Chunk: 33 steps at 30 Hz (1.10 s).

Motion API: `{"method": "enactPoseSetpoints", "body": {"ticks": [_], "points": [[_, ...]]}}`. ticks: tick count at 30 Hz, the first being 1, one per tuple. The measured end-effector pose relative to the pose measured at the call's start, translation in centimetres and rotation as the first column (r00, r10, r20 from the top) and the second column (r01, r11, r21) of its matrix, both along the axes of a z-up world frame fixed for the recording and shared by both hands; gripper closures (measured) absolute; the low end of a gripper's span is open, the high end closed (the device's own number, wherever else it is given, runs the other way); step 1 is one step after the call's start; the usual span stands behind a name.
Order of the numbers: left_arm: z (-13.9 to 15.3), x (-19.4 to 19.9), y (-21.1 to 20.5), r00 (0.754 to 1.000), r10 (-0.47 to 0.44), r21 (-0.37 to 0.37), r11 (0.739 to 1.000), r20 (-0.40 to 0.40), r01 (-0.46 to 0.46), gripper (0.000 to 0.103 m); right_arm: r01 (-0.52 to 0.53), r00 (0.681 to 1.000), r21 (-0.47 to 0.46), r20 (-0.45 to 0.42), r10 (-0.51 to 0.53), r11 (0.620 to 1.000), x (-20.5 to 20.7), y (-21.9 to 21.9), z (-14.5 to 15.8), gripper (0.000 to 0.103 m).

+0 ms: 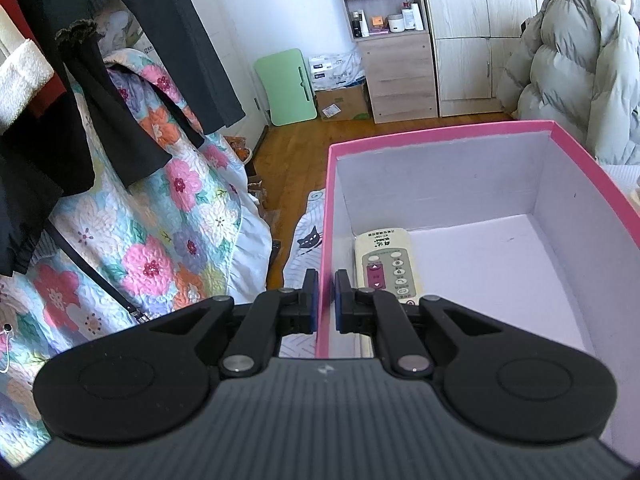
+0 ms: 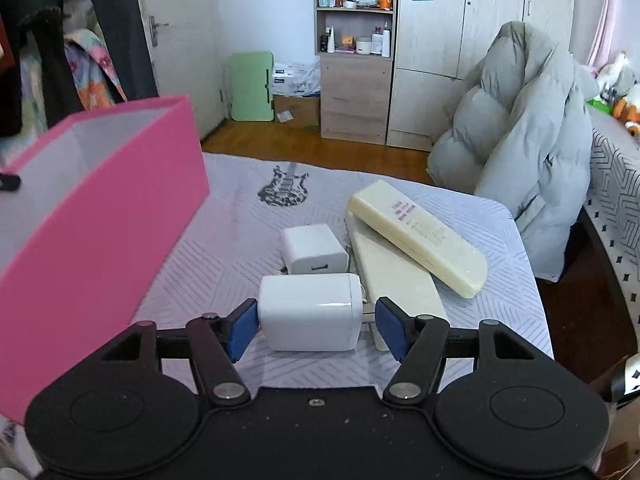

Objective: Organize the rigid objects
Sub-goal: 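Return the right tool to the table and grasp the white charger cube, then lower the charger cube into the box and open the right tool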

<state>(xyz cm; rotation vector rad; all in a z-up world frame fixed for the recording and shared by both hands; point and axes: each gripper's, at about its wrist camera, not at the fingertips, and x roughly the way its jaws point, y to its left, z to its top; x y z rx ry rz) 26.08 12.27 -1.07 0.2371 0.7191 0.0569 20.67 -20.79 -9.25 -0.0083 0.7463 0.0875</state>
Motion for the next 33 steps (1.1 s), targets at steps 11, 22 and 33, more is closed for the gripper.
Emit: {"method": "enactPoseSetpoints", "body": {"ticks": [11, 22, 33], "points": [[0.0, 0.7, 0.9, 1.000, -0.001, -0.009, 1.000, -0.010, 0.001, 0.097, 0.001, 0.997, -0.013, 0.080, 0.000, 1.000, -1.5, 0.4, 1.0, 0.042], [-0.3, 1.0, 1.3, 1.000, 0.004, -0.019, 1.000, -0.011, -0.004, 0.097, -0.333, 0.925, 0.141, 0.241, 0.294, 0.932, -4.1, 5.8, 11.0, 0.042], [-0.4, 1.0, 2.0, 1.000, 0.010, -0.071, 0.997, -0.027, -0.012, 0.097, -0.463, 0.822, 0.397, -0.141, 0.551, 0.793, 4.2, 13.4, 9.0, 0.042]]}}
